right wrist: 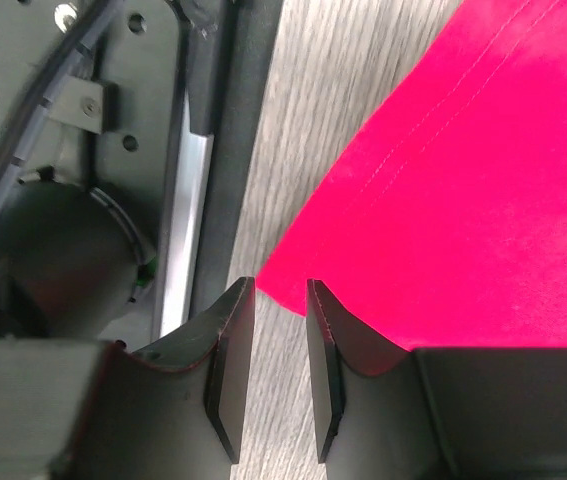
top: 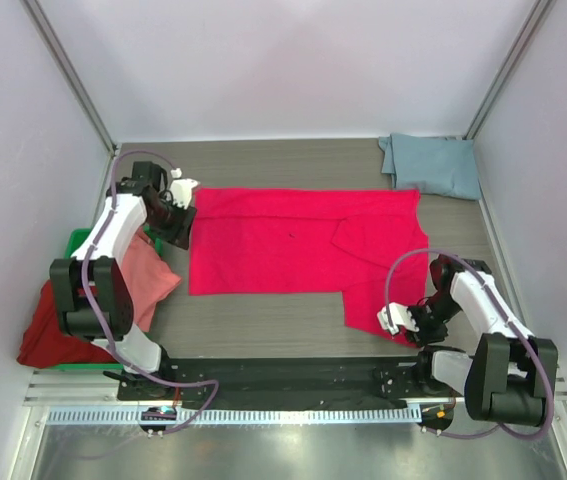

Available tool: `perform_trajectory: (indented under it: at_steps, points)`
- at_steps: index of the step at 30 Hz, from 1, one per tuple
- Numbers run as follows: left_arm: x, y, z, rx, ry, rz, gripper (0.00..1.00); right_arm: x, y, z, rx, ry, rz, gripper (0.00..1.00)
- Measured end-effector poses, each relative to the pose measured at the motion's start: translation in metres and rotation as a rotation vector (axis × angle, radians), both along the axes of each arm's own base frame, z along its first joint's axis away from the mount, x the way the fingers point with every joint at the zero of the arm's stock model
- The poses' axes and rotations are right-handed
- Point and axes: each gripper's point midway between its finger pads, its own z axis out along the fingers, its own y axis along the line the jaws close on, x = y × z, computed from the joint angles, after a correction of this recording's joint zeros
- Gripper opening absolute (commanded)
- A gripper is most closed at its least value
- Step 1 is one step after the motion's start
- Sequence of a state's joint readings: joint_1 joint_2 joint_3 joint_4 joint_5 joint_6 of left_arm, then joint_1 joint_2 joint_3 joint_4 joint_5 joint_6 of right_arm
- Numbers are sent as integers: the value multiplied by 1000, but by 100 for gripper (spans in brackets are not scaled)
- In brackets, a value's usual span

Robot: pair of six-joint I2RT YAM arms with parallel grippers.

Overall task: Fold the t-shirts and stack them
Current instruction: Fold the tshirt

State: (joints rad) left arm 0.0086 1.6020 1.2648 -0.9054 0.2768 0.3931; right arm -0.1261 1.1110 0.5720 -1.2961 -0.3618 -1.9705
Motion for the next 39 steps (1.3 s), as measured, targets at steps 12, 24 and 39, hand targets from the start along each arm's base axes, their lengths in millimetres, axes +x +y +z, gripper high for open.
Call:
perform_trajectory:
  at_steps: [12,24,39]
  points:
    - [32,1,-2,6,-1,-1,47,11,-8,-16,-35,17,13,36]
    - [44,3,1,17,4,-3,47,17,-10,-17,-42,-26,20,2]
    - [-51,-2,-14,-17,282,-142,42,82,-9,44,-49,-442,-21,1]
